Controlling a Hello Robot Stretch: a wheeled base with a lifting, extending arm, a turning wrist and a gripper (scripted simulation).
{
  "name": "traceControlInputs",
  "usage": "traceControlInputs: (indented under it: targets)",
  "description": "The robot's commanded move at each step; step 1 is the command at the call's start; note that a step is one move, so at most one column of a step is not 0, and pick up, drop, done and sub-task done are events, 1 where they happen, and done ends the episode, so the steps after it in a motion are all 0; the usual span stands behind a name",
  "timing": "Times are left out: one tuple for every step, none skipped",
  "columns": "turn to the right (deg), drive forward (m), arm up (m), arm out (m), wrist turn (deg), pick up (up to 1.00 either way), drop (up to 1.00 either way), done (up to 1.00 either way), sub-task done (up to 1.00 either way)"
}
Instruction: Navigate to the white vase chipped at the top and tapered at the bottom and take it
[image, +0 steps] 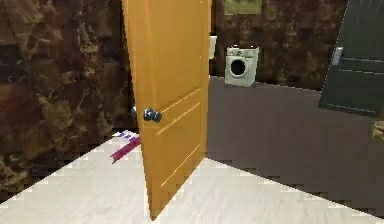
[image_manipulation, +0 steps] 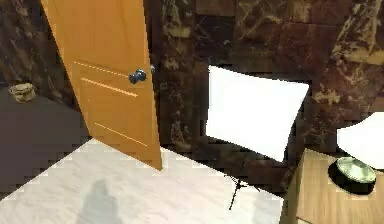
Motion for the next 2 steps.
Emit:
traceControlInputs:
  targets:
    - [21.0, 0.00, 0.00, 0.00, 0.0, 0.00, 0.00, 0.00, 0.00]
    - [0.0, 1.00, 0.00, 0.00, 0.0, 0.00, 0.00, 0.00, 0.00]
